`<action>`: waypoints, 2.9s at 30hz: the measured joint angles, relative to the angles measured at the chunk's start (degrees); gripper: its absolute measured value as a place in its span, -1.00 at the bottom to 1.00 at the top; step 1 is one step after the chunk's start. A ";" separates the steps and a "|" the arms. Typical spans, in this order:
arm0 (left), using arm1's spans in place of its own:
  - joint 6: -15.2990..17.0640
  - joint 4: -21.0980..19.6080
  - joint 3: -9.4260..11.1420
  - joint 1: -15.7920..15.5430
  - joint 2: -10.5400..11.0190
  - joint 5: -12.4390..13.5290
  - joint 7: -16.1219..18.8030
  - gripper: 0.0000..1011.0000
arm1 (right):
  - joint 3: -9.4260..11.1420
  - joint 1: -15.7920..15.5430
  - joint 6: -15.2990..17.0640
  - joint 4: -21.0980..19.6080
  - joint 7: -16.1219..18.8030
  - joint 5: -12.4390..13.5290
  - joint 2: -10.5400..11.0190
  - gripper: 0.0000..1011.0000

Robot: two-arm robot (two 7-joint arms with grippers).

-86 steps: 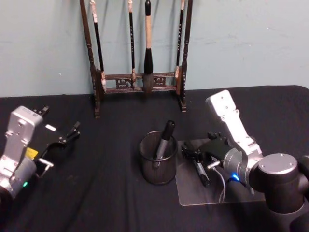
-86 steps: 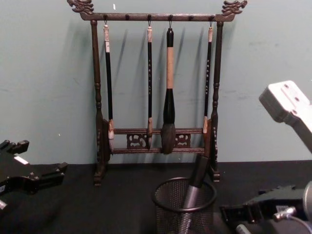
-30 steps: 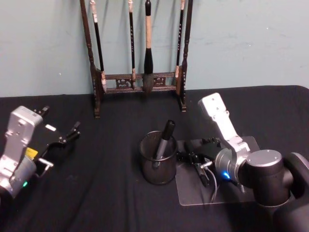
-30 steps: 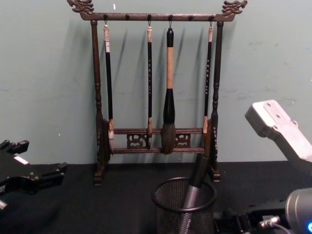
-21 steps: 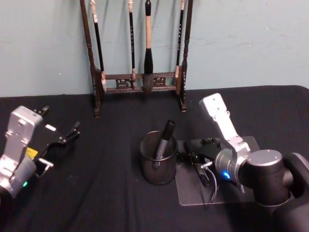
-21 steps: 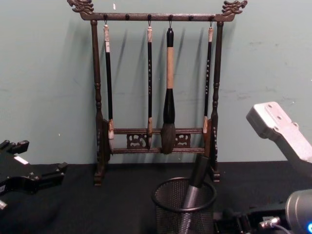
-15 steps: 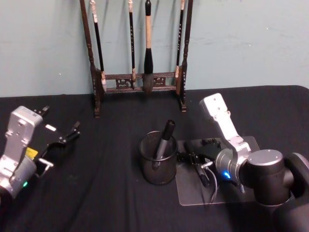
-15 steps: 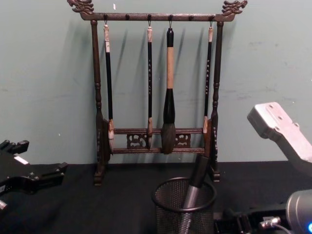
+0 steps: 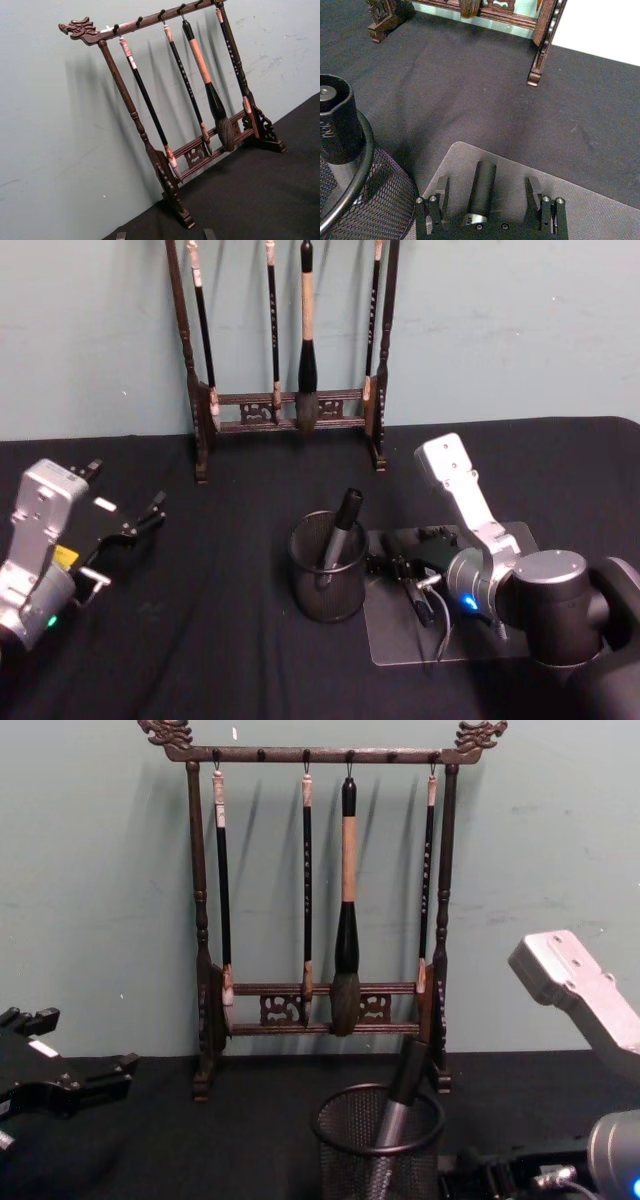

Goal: Pick up the water-based marker from the table and place it into the pen holder.

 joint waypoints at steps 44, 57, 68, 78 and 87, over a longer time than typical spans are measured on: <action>0.00 0.00 0.00 0.00 0.00 0.00 0.00 0.98 | -0.06 0.00 -0.01 -0.06 -0.08 0.03 0.02 -0.49; 0.00 0.00 0.00 0.00 0.00 0.00 0.00 0.98 | -0.05 0.00 -0.01 -0.06 -0.08 0.03 0.02 -0.49; 0.00 0.00 0.00 0.00 0.00 0.00 0.00 0.98 | 1.13 -0.75 -2.74 -1.98 -0.44 0.58 0.05 -0.49; 0.00 0.00 0.00 0.00 0.00 0.00 0.00 0.98 | 2.02 -1.17 -5.22 -3.99 -1.05 1.86 0.19 -0.49; 0.00 0.00 0.00 0.00 0.00 0.00 0.00 0.98 | 2.37 -0.25 -7.64 -5.47 -1.75 2.88 0.37 -0.49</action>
